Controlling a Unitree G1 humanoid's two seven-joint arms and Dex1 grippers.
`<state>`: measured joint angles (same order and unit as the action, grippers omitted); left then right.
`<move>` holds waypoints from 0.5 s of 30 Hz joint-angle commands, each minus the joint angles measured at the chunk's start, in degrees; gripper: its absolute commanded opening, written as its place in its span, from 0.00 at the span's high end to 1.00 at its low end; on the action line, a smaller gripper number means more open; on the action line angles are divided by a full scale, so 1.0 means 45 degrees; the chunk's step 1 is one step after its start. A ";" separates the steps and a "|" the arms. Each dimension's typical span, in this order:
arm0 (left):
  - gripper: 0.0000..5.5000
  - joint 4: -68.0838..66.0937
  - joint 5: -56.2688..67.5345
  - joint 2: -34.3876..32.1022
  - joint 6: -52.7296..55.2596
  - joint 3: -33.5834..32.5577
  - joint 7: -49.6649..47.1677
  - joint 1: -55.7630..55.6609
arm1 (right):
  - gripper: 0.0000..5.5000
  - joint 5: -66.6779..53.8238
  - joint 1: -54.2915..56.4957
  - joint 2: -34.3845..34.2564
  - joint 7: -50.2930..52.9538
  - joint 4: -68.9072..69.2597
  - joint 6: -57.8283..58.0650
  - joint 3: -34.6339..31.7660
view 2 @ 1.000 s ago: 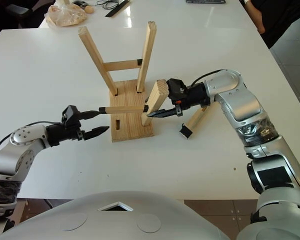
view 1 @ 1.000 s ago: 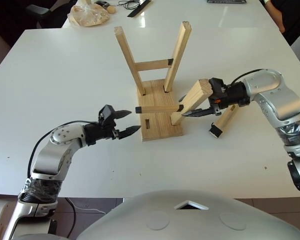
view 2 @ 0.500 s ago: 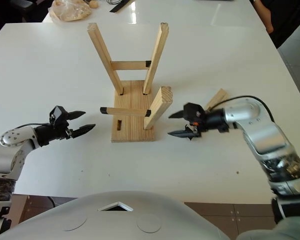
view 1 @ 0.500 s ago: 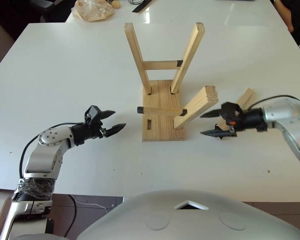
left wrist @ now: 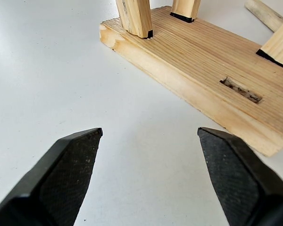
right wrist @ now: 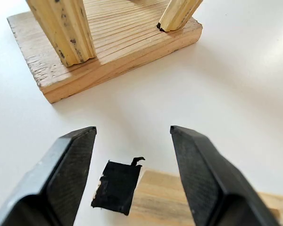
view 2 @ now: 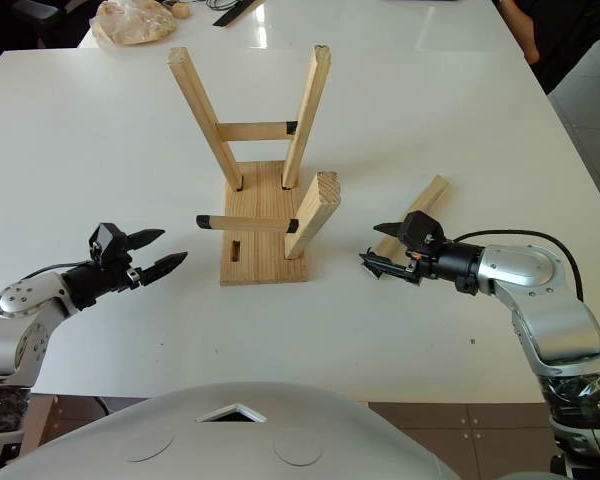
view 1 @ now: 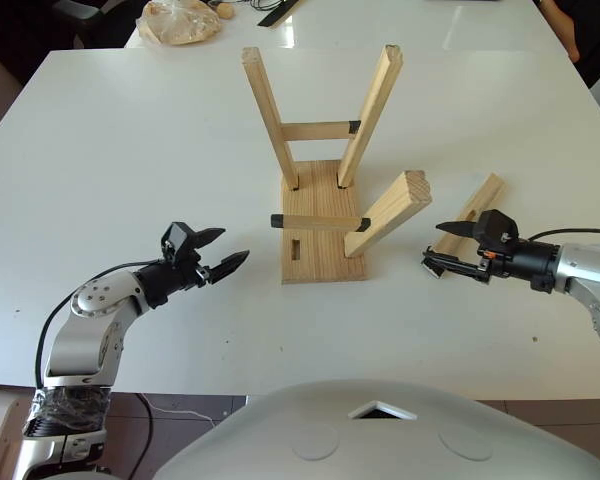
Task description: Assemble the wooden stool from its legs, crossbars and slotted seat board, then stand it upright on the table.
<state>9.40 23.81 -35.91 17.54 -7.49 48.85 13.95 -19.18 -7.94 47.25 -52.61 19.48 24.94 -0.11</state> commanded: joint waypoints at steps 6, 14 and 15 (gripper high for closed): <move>0.32 0.0142 0.0064 -0.0057 0.0267 -0.0004 0.0103 -0.0144 | 0.47 0.0734 -0.0521 0.0125 -0.0163 -0.1654 0.0023 0.0566; 0.32 0.0672 0.0108 0.0344 0.0204 -0.0260 -0.0342 0.0835 | 0.47 -0.0078 -0.1380 0.2060 -0.2492 -0.1734 -0.1148 -0.1287; 0.32 0.0732 0.0109 0.0401 0.0191 -0.0292 -0.0410 0.0939 | 0.47 -0.0756 -0.1198 0.1893 -0.2585 -0.1356 -0.0883 -0.1769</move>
<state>11.61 23.89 -34.68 18.13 -8.13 47.85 17.48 -18.05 -14.74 55.70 -62.99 10.55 20.09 -3.92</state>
